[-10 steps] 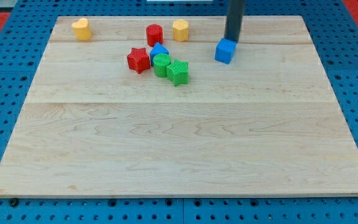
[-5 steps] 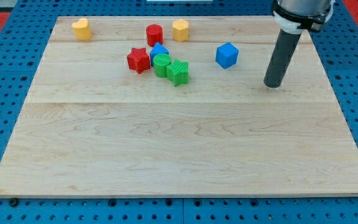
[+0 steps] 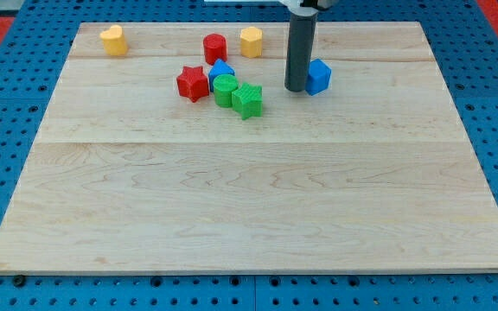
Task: Push blue cube towards top right of the board
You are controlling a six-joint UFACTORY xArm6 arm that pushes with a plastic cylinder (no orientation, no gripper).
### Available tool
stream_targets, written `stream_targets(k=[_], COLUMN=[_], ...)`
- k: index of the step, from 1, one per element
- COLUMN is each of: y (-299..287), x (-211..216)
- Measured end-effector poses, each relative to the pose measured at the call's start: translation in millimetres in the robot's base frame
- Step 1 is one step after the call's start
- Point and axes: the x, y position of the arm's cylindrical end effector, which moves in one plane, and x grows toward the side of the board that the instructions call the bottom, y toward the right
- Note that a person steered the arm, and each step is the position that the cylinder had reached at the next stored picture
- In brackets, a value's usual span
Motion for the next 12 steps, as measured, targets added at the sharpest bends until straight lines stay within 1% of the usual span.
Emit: stream_targets(k=[1,3,5,7,8,10,12], y=[29.6,82.0,111.5,153.7,159.4,154.9,151.7], x=[-7.5,-9.3,-32.9,-38.1,-59.3,-77.5,-79.9])
